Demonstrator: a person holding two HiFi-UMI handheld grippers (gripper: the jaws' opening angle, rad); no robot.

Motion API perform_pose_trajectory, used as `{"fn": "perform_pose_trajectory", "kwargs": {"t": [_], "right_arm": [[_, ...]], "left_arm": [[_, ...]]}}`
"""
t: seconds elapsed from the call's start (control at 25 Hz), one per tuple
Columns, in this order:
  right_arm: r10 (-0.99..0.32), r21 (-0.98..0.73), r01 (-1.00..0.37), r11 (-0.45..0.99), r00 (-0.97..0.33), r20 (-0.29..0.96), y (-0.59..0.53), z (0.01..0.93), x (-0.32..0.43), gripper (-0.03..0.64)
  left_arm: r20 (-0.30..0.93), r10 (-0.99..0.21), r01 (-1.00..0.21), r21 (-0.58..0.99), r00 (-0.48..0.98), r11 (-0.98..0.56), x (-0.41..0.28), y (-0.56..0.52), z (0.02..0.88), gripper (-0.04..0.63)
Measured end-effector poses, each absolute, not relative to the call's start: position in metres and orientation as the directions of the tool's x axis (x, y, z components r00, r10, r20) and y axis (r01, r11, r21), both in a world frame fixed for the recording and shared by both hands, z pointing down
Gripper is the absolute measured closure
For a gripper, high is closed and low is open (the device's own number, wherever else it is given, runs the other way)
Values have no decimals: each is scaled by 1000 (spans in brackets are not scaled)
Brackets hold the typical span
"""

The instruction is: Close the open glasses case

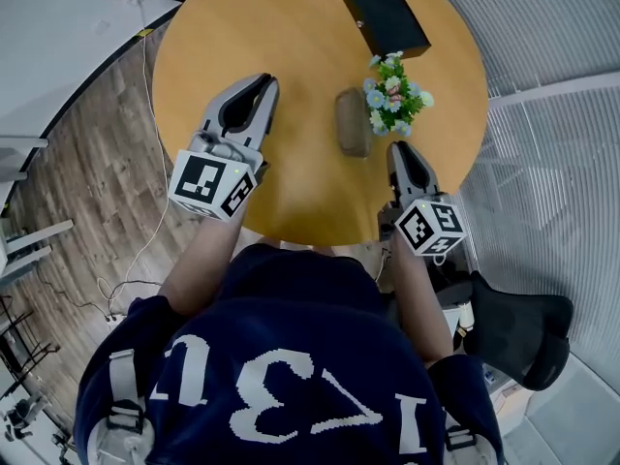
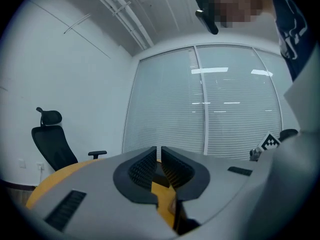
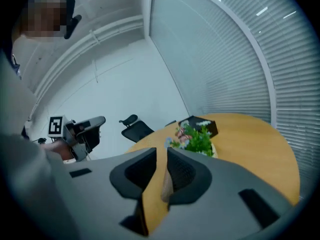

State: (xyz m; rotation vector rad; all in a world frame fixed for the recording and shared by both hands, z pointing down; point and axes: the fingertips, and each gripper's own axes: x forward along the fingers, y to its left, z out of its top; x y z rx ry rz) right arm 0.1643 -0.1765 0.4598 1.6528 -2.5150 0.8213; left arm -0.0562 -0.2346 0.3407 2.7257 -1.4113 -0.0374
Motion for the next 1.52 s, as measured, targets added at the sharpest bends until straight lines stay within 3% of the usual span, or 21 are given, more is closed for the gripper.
{"fn": "perform_pose_trajectory", "kwargs": {"t": [0.28,0.44,0.84,0.96,1.0,1.08,1.12,1.52], "right_arm": [[-712,-493,-819,295,-532,458,-173,547,138,391],[-744,-471,-860,194,-442,501,-183,575,140,336],[-728,-451,-878,162,-415,546,-199,605,122,325],[-744,-358,-904,232,-402,533,-200,595,120,348],[-746,-320,-910,264,-403,530,-199,590,118,350],[-746,-251,-911,327,-412,523,-199,582,114,354],[-746,-215,-908,359,-418,518,-198,578,111,357],[-718,123,-766,631,-516,467,-174,520,74,377]], "left_arm": [[61,-787,-788,120,613,-604,-44,-233,366,571],[101,-778,-784,117,620,-609,-42,-230,379,571],[156,-760,-775,175,630,-607,-52,-225,397,571],[208,-726,-755,206,655,-622,-49,-221,410,563],[223,-710,-744,228,668,-628,-47,-220,415,527],[252,-666,-711,297,702,-637,-40,-215,427,384],[262,-641,-690,340,722,-639,-36,-211,434,364],[280,-420,-484,698,863,-528,-6,-172,493,296]]}}
